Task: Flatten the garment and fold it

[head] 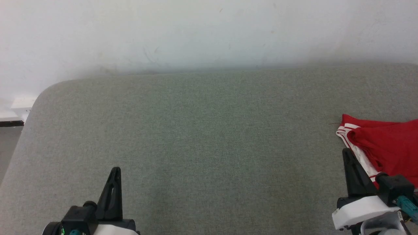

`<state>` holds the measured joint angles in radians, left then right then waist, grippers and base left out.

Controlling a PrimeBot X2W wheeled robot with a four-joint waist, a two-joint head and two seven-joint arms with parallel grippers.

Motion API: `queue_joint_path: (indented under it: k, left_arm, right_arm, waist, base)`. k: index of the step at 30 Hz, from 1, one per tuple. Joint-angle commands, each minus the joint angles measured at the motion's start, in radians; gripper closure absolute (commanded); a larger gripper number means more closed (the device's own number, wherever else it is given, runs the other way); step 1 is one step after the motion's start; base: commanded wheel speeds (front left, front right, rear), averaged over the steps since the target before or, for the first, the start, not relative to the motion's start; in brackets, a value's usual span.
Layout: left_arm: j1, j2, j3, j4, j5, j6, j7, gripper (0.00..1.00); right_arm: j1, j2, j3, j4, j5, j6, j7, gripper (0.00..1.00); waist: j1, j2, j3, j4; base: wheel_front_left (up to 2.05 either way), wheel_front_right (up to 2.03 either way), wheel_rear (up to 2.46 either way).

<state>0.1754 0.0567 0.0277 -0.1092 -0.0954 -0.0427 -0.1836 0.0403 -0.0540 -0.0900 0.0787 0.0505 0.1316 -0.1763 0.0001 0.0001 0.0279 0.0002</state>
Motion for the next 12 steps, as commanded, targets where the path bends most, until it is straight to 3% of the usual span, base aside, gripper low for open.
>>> queue_joint_path:
  k: [1, 12]
  left_arm:
    - [-0.020, -0.002, -0.002, 0.006, 0.010, 0.006, 0.007, 1.00]
    - [-0.040, -0.002, -0.005, 0.019, 0.021, 0.011, 0.029, 1.00]
  right_arm:
    - [-0.012, 0.001, 0.004, -0.006, -0.008, 0.000, 0.005, 1.00]
    - [-0.016, 0.001, 0.015, -0.015, -0.013, 0.000, 0.027, 1.00]
  waist:
    - [0.0000, -0.0001, 0.000, 0.000]
    - [0.0000, -0.0001, -0.004, 0.000]
  base:
    - [0.00, 0.00, 0.00]
    - [0.00, 0.00, 0.00]
